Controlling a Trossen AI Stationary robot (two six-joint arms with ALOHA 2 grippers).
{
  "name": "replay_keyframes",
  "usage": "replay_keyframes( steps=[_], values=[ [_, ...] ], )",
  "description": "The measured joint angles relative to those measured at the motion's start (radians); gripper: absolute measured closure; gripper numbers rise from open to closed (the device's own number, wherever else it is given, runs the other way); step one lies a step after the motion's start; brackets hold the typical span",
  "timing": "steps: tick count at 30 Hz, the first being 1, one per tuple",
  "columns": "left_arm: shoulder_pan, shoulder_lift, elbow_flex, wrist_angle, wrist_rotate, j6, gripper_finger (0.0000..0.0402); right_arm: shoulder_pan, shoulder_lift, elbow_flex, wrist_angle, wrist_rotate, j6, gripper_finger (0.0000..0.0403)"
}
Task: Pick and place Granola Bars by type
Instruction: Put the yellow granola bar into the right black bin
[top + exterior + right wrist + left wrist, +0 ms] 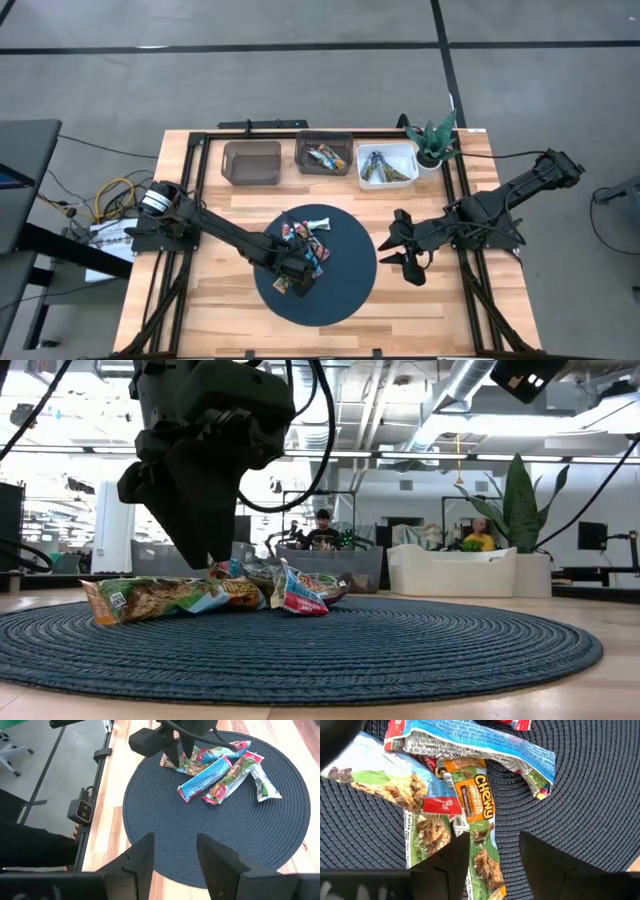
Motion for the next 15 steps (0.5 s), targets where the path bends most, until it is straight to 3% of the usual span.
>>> replay_keyframes(
  steps=[15],
  values=[
    [0.001, 0.083, 0.003, 0.009, 0.038, 0.021, 0.0241, 0.000, 0.000, 0.001, 0.008, 0.000, -0.002, 0.0269]
  ],
)
